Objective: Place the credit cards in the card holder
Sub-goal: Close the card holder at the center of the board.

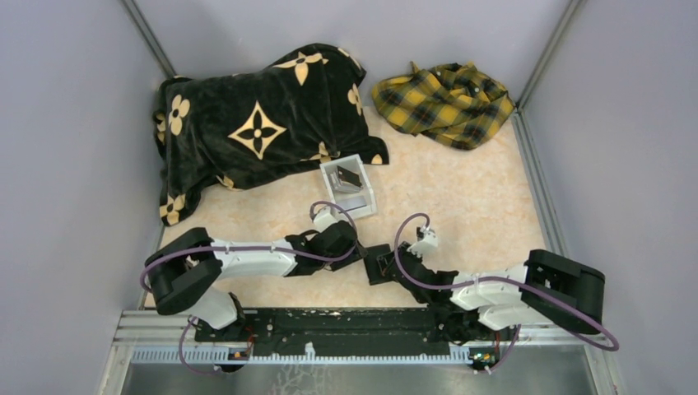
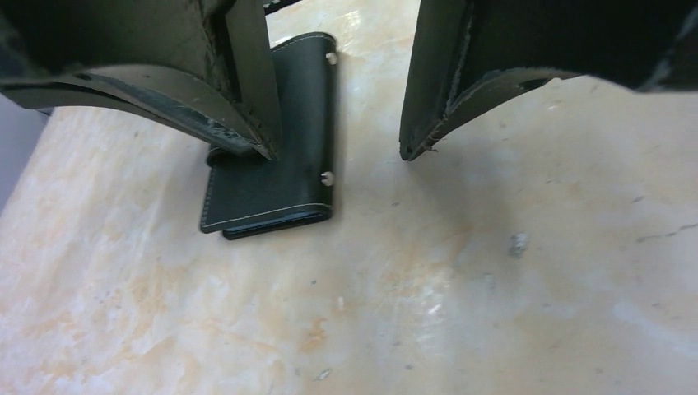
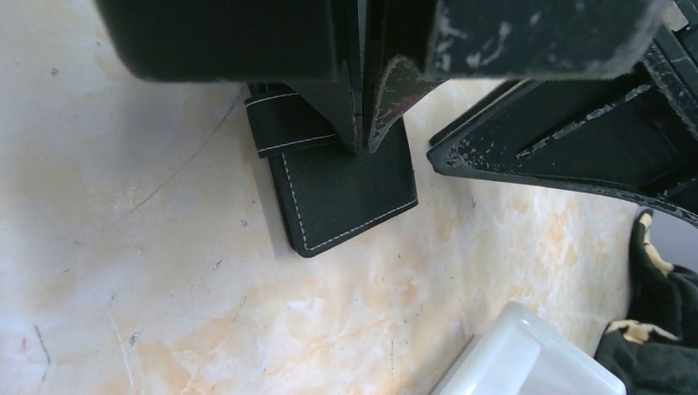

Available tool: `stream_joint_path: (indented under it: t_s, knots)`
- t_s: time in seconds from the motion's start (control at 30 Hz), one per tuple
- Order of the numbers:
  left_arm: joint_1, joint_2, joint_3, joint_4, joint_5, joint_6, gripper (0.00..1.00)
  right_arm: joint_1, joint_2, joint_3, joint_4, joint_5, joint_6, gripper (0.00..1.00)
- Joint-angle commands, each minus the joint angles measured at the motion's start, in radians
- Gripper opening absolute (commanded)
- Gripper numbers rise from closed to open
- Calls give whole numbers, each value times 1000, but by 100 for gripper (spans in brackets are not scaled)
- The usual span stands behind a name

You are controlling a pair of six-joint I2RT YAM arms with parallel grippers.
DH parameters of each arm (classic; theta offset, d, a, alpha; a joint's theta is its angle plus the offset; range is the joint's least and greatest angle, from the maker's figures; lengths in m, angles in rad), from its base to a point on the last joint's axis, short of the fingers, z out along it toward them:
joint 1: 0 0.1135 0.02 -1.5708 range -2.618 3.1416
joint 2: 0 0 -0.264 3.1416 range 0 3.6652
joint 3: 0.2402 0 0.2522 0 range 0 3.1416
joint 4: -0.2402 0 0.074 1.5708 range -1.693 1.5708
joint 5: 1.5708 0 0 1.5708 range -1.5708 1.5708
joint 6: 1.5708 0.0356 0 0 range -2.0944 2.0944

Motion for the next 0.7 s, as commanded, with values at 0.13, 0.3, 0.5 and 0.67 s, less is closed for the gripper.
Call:
stream_joint_path:
  t_s: [0.13,0.3,0.5,0.67]
  knots:
    - [-56,-58,-78,-85,-54,5,51,11,-31,34,-437,22,-145,0]
    - [-121,-45,-62,-55,-95,17,49,5,-33,54,-424,21,-187,0]
    - [-169,4,-7,-68,-126,33,49,-10,-77,87,-433,22,-250,3]
    - [-182,33,8,-64,-134,22,49,-23,-96,101,-426,11,-288,9]
